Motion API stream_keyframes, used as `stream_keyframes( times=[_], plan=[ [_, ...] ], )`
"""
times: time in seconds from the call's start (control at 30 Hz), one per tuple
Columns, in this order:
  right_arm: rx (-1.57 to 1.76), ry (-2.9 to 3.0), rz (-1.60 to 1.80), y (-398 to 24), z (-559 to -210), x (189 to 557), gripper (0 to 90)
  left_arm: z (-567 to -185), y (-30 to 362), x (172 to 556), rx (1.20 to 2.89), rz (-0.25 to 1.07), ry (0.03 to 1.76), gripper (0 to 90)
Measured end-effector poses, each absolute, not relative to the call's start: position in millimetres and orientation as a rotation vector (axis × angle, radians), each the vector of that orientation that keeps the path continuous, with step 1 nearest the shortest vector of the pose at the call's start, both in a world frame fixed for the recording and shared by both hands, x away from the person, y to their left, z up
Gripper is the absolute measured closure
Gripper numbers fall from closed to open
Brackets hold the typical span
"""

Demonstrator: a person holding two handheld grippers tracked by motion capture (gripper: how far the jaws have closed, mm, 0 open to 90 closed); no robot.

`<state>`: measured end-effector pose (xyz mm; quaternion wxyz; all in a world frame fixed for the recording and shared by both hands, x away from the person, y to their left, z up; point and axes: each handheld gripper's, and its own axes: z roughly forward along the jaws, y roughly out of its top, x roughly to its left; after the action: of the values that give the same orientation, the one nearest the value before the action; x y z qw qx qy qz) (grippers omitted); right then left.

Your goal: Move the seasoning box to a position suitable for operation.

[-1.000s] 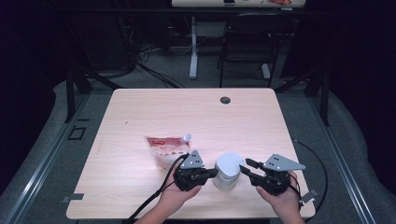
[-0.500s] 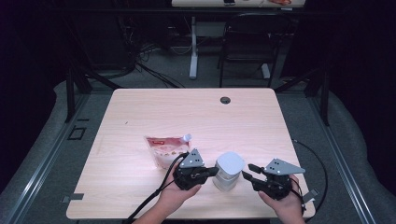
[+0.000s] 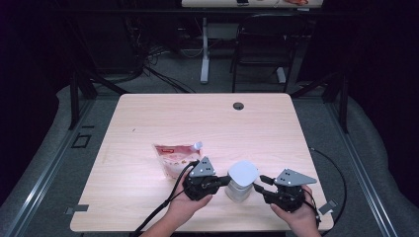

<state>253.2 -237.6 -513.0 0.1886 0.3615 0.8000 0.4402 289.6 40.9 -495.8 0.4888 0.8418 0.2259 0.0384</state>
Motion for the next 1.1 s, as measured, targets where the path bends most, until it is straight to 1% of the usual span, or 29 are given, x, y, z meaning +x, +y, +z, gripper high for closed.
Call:
stream_keyframes(
  times=[0.4, 0.47, 0.83, 1.1],
  plan=[
    [1.018, 2.24, 1.246, -235.9, -513.2, 252.8, 60.2, -497.4, 41.8, 288.4, 2.052, 0.102, 0.547, 90.0],
    [1.014, 2.236, 1.25, -235.5, -513.1, 252.8, 59.0, -498.4, 43.4, 288.8, 2.055, 0.1, 0.55, 90.0],
    [1.014, 2.21, 1.261, -235.4, -511.2, 252.5, 55.1, -503.8, 56.1, 289.8, 2.059, 0.107, 0.581, 90.0],
    [1.001, 2.187, 1.28, -235.0, -507.4, 252.6, 55.0, -506.6, 72.7, 288.0, 2.059, 0.118, 0.609, 89.6]
  ],
)
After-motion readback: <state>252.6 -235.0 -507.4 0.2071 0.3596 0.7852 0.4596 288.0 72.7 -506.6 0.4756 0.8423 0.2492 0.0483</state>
